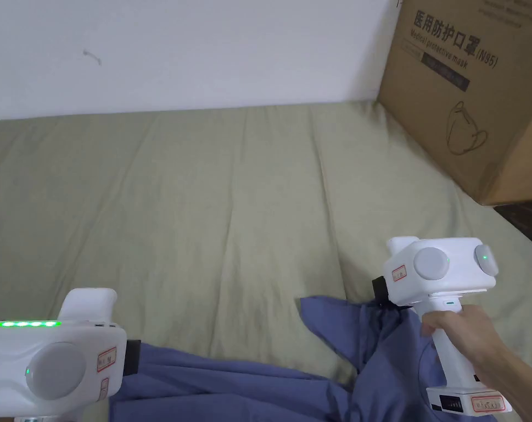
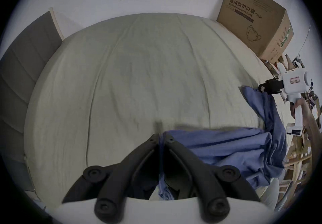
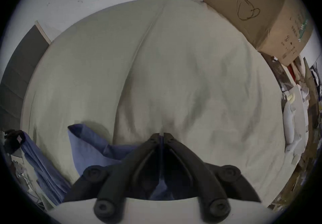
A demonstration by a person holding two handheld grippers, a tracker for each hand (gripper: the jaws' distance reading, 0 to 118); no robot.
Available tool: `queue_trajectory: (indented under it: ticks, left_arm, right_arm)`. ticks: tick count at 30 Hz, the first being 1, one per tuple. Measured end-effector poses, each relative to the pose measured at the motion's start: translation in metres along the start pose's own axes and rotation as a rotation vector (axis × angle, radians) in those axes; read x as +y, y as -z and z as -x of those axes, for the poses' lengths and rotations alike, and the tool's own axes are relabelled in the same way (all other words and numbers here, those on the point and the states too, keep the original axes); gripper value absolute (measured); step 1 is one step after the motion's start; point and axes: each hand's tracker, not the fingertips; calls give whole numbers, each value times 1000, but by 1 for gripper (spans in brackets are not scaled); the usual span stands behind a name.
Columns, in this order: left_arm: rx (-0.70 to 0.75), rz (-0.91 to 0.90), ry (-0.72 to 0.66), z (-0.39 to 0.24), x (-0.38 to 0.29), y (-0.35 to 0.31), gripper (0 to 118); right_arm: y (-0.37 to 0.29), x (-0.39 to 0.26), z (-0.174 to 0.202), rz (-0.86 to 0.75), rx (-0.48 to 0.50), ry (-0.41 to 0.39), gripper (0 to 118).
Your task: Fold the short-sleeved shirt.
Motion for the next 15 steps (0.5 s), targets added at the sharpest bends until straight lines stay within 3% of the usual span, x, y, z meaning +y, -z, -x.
queue_trajectory:
  ticks: [8,15]
  left_arm:
    - [31,-63,1,5,6,-32,2]
    - [102,-194,-41,26,22,-113,2]
  right_arm:
    - [-52,6,-16,-83,15,77,2]
    - [-158,13,-43,-255,-17,156,2]
